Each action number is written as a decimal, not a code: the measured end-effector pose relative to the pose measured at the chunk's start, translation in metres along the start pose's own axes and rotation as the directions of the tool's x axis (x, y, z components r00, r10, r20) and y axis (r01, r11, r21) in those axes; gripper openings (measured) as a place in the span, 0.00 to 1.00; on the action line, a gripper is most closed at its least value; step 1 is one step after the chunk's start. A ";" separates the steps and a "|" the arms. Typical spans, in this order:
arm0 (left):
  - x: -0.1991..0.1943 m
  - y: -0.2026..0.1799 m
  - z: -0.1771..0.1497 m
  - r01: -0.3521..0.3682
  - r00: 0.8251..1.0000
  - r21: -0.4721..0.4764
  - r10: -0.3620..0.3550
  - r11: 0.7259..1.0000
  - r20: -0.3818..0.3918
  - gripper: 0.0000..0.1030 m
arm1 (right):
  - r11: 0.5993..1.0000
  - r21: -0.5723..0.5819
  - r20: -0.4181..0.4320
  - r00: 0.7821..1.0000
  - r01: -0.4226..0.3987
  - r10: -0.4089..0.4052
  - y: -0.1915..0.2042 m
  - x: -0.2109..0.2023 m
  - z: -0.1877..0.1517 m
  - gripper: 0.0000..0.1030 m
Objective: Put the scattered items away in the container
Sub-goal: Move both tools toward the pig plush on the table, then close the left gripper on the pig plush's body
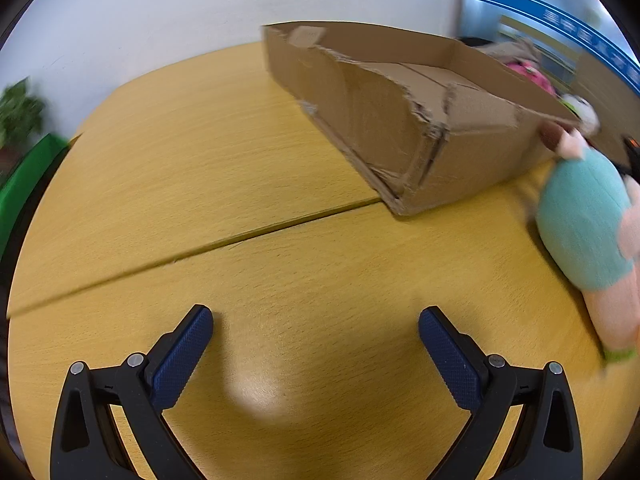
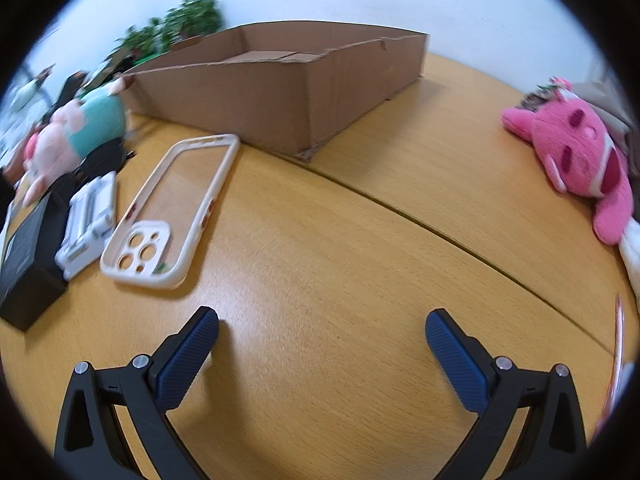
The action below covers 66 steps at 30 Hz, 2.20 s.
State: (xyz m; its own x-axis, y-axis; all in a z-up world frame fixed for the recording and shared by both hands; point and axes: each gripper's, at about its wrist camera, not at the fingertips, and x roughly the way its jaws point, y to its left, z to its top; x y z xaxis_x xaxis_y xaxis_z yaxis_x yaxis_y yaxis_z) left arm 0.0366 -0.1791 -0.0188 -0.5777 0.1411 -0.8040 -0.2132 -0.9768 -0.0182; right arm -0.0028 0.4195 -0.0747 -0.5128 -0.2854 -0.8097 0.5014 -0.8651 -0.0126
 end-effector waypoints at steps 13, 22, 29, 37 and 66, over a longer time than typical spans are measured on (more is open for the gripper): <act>0.011 -0.045 -0.017 -0.150 0.989 -0.204 0.146 0.967 -0.033 1.00 | 0.920 0.317 -0.040 0.972 0.231 -0.230 0.030 0.011 0.012 1.00; -0.089 -0.160 -0.037 -0.006 0.972 -0.232 0.060 0.973 0.227 1.00 | 0.866 0.440 0.144 0.933 0.238 -0.330 0.120 -0.083 0.002 0.96; -0.113 -0.235 -0.001 0.130 0.967 -0.155 -0.091 0.979 0.238 1.00 | 0.952 0.242 0.198 0.952 0.185 -0.235 0.218 -0.095 0.037 0.96; -0.103 -0.264 -0.011 0.090 0.978 -0.153 -0.058 0.984 0.202 1.00 | 0.979 0.188 0.143 0.984 0.078 -0.106 0.285 -0.078 0.041 0.96; -0.031 -0.205 0.003 0.206 0.978 -0.301 -0.182 0.931 0.104 0.99 | 0.988 0.145 0.114 0.991 0.049 -0.066 0.328 -0.036 0.074 0.96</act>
State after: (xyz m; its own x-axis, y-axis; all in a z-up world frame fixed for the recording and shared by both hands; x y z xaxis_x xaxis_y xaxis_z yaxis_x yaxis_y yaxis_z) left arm 0.0958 0.0169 0.0111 -0.6079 0.3329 -0.7209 -0.0804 -0.9290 -0.3612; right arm 0.1289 0.1156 -0.0063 -0.6206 -0.2728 -0.7352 0.3692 -0.9288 0.0330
